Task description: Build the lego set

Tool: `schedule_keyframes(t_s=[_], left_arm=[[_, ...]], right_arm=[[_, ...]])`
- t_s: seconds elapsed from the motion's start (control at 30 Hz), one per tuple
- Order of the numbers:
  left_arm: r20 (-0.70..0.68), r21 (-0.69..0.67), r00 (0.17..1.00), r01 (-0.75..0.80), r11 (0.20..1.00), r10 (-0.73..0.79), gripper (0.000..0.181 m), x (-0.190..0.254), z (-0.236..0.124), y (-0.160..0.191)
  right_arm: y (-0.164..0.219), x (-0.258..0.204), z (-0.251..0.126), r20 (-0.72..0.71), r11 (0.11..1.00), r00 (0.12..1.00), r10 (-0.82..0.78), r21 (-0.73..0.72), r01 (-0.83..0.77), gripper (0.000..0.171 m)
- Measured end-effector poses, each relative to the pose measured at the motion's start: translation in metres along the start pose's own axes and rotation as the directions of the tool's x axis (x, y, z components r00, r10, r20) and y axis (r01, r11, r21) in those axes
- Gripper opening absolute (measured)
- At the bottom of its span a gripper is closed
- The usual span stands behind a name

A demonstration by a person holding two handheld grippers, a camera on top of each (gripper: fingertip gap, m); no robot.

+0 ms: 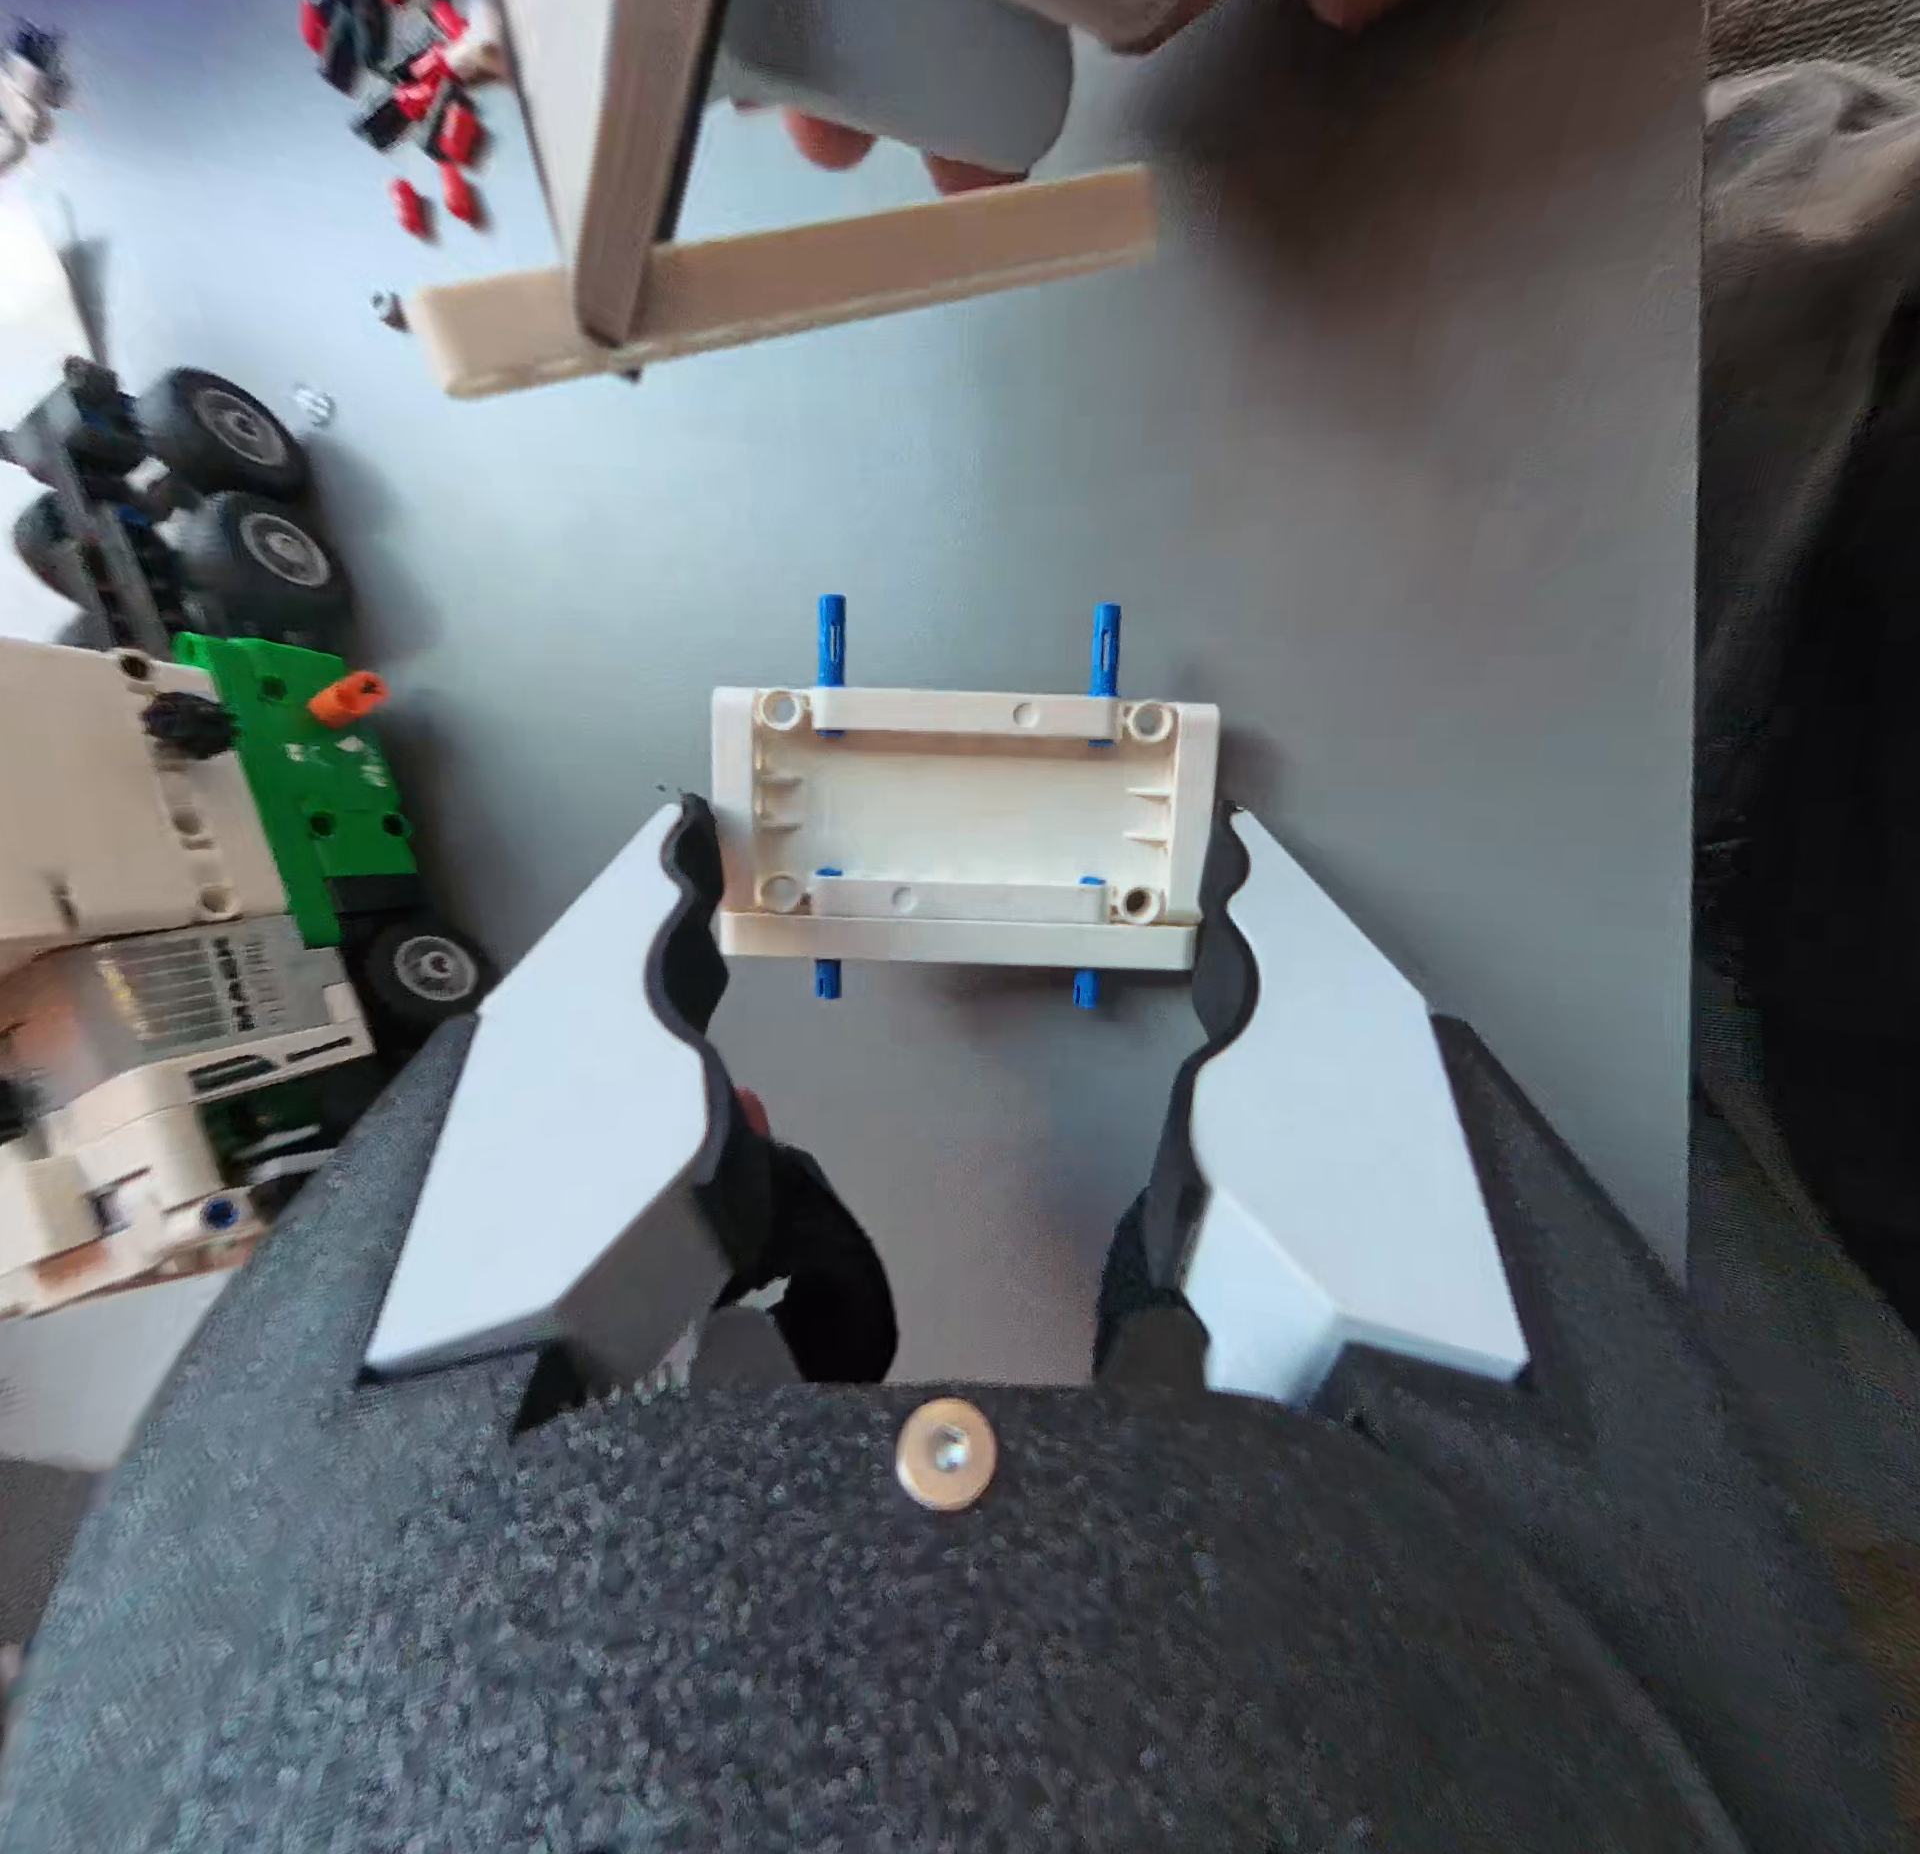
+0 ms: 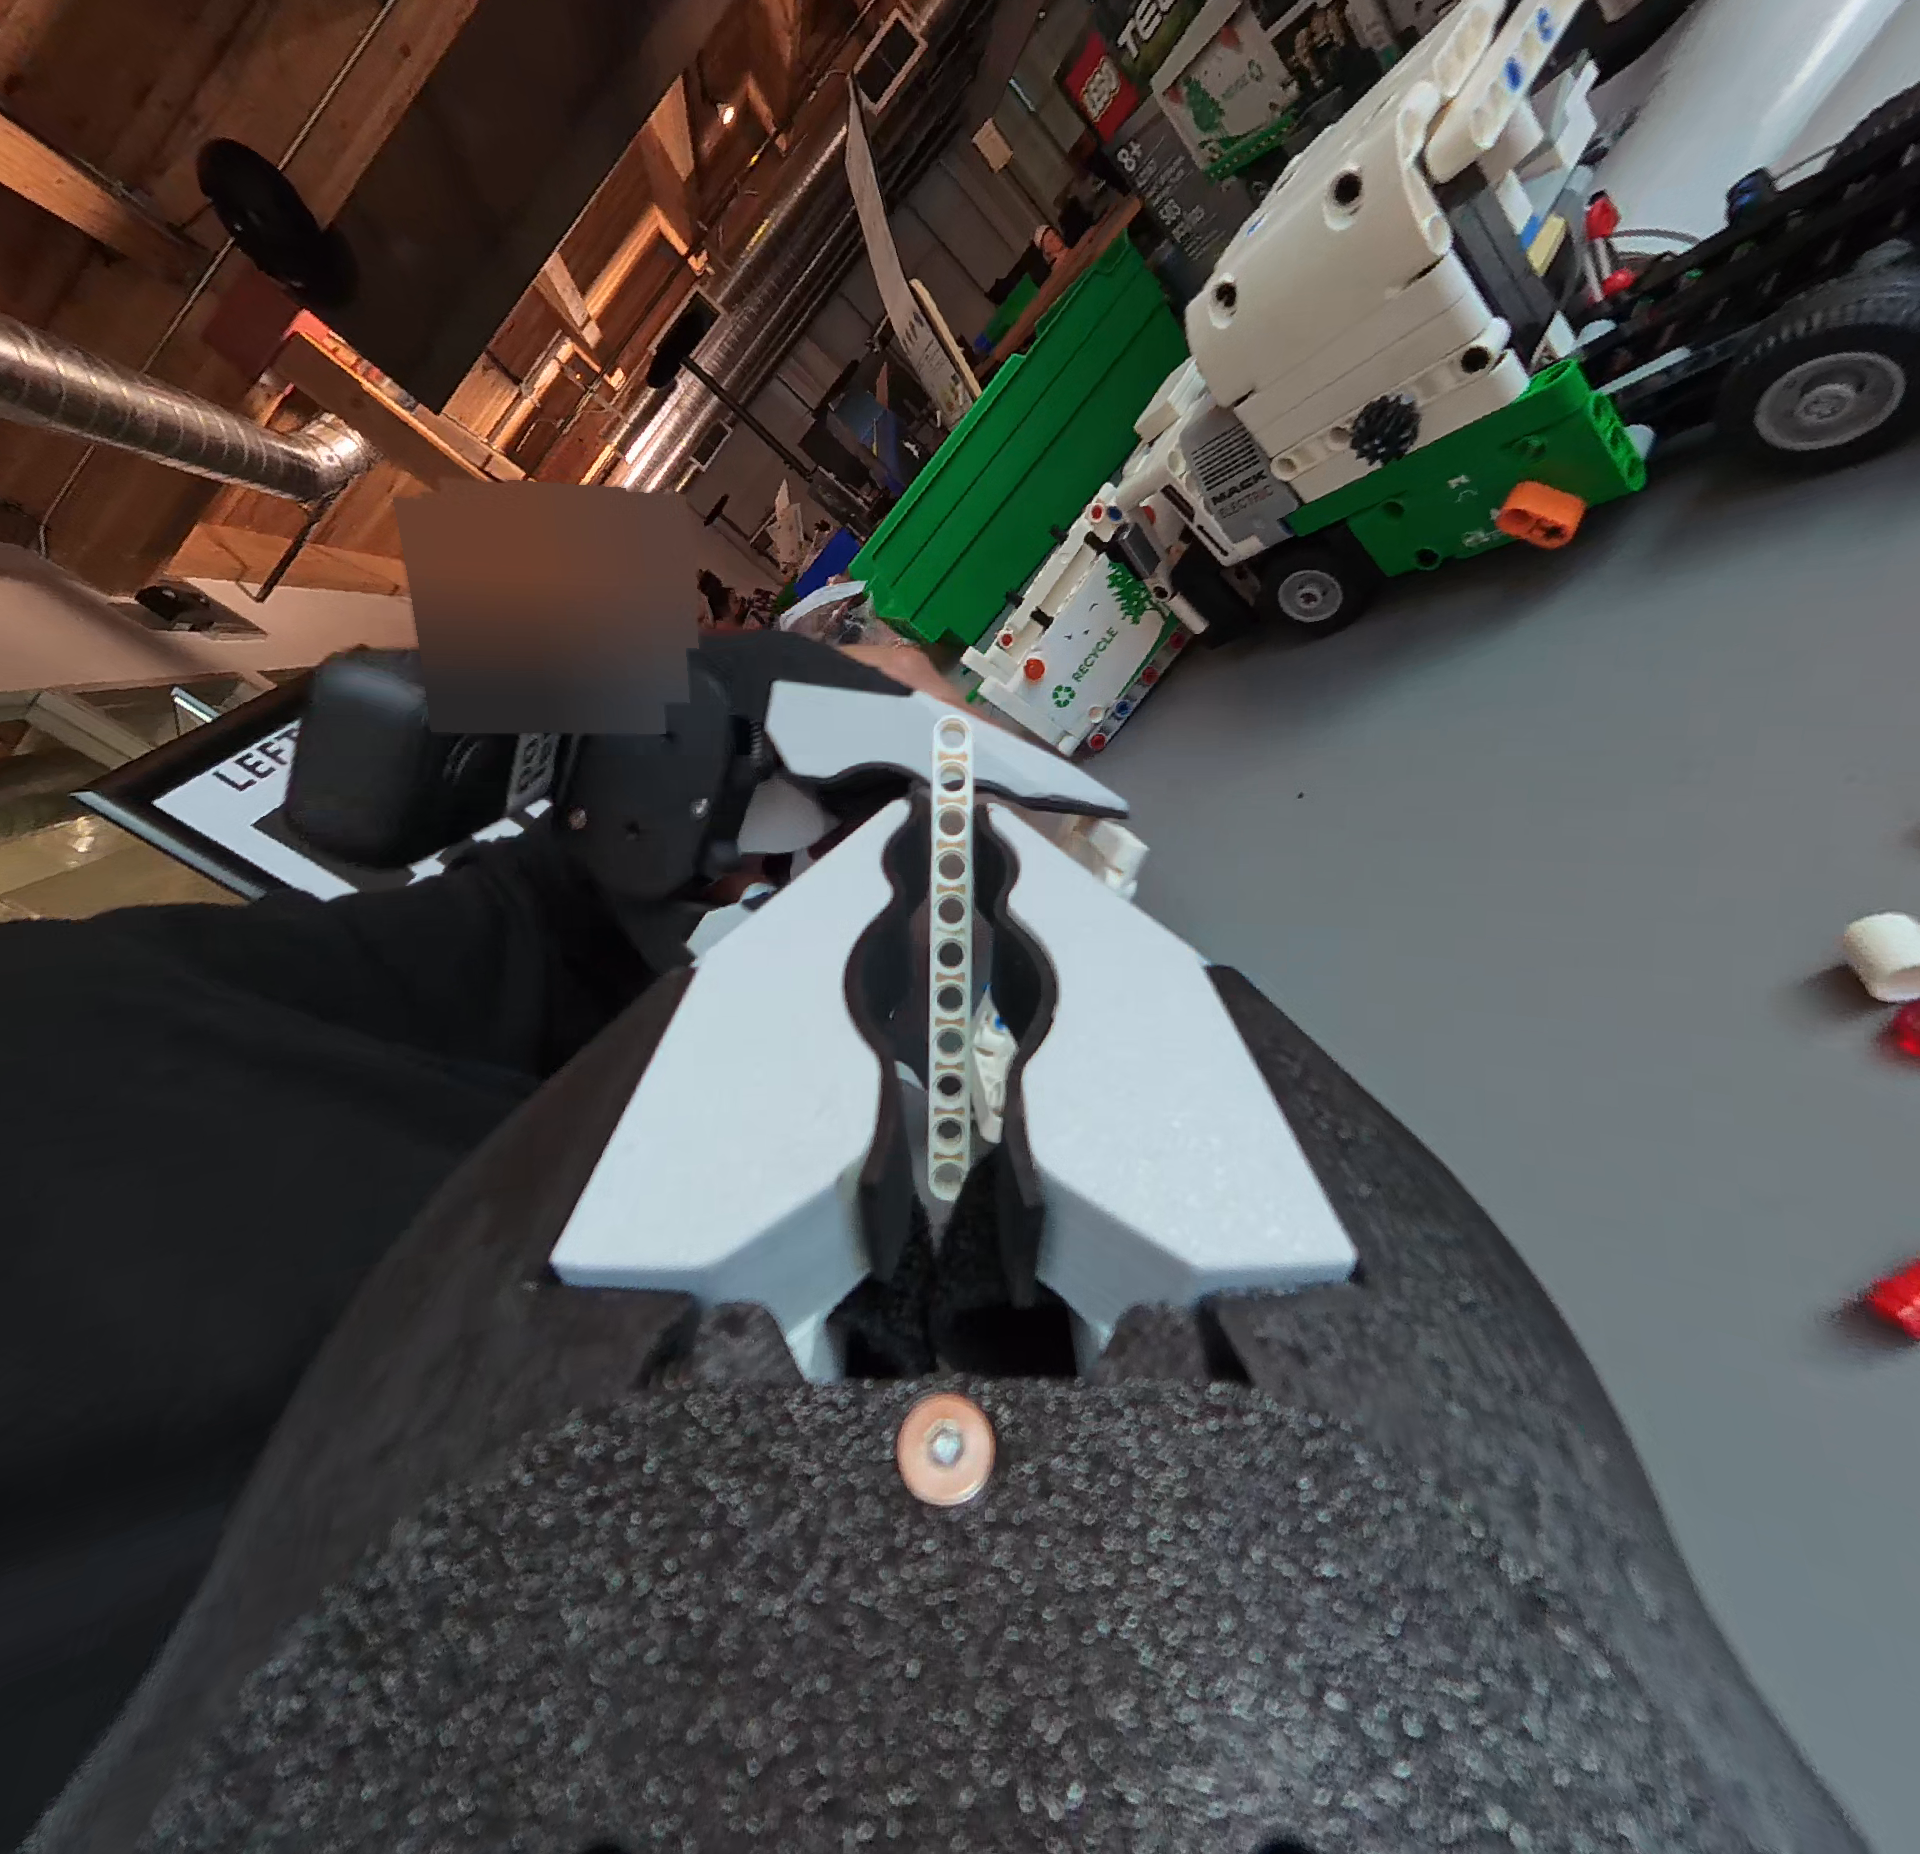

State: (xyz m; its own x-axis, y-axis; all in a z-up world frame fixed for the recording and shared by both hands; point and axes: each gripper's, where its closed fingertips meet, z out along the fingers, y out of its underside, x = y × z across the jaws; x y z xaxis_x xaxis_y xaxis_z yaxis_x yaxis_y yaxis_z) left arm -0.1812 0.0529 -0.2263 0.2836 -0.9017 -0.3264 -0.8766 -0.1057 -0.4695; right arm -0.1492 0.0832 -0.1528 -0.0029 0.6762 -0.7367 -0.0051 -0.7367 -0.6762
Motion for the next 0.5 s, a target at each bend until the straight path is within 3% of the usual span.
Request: schedule_keyframes(t_s=[0.03,0.17,0.33,0.5], left_arm=[[0.063,0.007,0.997,-0.040,0.999,0.040,0.091,-0.001,-0.003,-0.002],[0.250,0.026,0.966,-0.079,0.997,0.070,0.090,-0.004,-0.011,-0.004],[0.396,0.097,0.916,0.025,0.995,-0.062,0.090,-0.003,-0.017,-0.002],[0.347,0.230,0.884,0.244,0.942,-0.314,0.090,0.005,-0.014,0.004]], right_arm=[[-0.001,0.003,0.000,-0.021,1.000,1.000,0.010,0.011,-0.010,0.006],[0.001,0.006,0.002,-0.064,0.998,0.997,0.048,0.032,-0.046,0.006],[0.015,0.011,0.008,-0.151,0.998,0.987,0.060,0.003,-0.060,0.006],[0.022,0.016,0.024,-0.181,0.997,0.984,0.004,-0.078,-0.018,0.006]])
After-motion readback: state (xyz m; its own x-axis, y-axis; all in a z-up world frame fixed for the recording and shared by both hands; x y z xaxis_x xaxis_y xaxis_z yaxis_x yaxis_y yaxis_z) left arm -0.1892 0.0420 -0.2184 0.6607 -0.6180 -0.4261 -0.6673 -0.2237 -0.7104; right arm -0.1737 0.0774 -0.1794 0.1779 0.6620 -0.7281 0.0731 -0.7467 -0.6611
